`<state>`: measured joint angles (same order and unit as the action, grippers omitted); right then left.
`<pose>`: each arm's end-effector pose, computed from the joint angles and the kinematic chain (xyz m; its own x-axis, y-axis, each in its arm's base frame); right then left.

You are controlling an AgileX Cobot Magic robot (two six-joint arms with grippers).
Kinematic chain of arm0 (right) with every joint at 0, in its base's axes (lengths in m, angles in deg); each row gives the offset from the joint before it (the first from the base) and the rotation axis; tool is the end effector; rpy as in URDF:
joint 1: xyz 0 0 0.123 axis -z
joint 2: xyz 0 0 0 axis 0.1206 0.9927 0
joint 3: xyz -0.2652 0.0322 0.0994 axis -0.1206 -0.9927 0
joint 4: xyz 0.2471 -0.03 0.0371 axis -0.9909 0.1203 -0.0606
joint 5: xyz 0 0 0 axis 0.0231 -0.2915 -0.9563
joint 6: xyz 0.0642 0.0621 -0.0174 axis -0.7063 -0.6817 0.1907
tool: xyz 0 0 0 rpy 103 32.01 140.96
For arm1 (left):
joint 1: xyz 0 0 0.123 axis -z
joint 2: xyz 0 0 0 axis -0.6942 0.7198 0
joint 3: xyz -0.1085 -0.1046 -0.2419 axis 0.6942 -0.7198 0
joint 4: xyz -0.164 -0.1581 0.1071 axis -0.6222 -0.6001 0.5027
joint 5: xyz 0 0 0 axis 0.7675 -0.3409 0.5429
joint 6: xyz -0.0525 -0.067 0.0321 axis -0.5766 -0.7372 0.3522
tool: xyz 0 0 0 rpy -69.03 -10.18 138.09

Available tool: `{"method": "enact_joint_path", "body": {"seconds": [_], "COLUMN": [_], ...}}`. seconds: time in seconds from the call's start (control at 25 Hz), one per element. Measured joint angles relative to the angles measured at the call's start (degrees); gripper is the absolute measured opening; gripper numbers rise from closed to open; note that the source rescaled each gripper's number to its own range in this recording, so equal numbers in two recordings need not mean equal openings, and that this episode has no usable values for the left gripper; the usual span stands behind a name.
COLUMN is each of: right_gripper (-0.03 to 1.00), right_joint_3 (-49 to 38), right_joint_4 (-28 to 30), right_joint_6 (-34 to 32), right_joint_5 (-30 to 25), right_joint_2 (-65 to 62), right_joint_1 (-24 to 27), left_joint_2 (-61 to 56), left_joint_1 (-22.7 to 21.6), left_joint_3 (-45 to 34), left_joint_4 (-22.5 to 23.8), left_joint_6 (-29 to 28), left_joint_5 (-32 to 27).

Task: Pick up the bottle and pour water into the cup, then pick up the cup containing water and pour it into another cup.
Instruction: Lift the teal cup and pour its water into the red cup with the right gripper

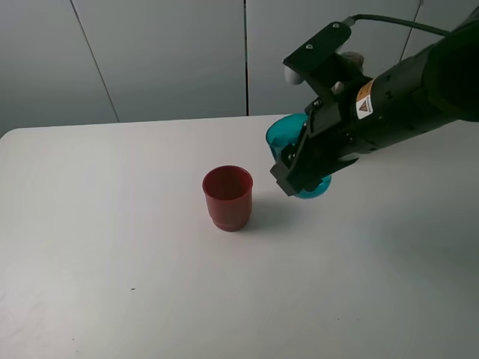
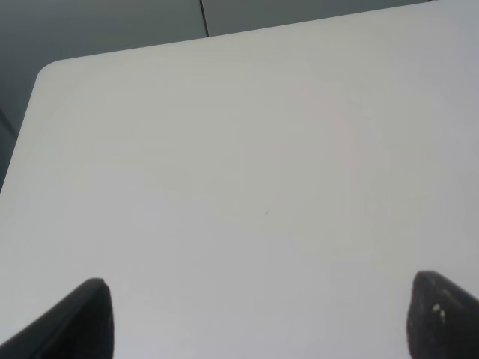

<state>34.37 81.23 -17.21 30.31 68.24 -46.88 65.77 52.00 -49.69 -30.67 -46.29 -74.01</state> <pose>0.2145 0.1734 0.2278 -0.4958 -0.6353 -0.5921 -0.7109 0.6885 -0.1434 -0.0061 0.0126 0.2791 -0.4554 0.0862 -0.8861 0.0375 0.9963 0.0777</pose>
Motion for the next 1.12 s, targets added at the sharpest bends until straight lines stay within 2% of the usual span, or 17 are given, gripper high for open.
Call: {"method": "enact_joint_path", "body": {"seconds": [0.28,0.48,0.72,1.12], "right_gripper": [0.13,0.13,0.13,0.13], "right_joint_3": [-0.1,-0.1,-0.1,4.4], "right_joint_4": [5.3,8.4,15.6,22.1], "right_joint_6": [-4.1,-4.5,-4.5,-4.9], "right_joint_5": [4.8,8.3,11.4,11.5], "right_joint_2": [3.3,8.0,10.0,15.2], "right_joint_1": [0.0,0.0,0.0,0.0], "left_joint_2": [0.0,0.0,0.0,0.0], "left_joint_1": [0.0,0.0,0.0,0.0], "left_joint_3": [0.0,0.0,0.0,0.0], "left_joint_4": [0.0,0.0,0.0,0.0], "left_joint_6": [0.0,0.0,0.0,0.0], "left_joint_5": [0.0,0.0,0.0,0.0]}}
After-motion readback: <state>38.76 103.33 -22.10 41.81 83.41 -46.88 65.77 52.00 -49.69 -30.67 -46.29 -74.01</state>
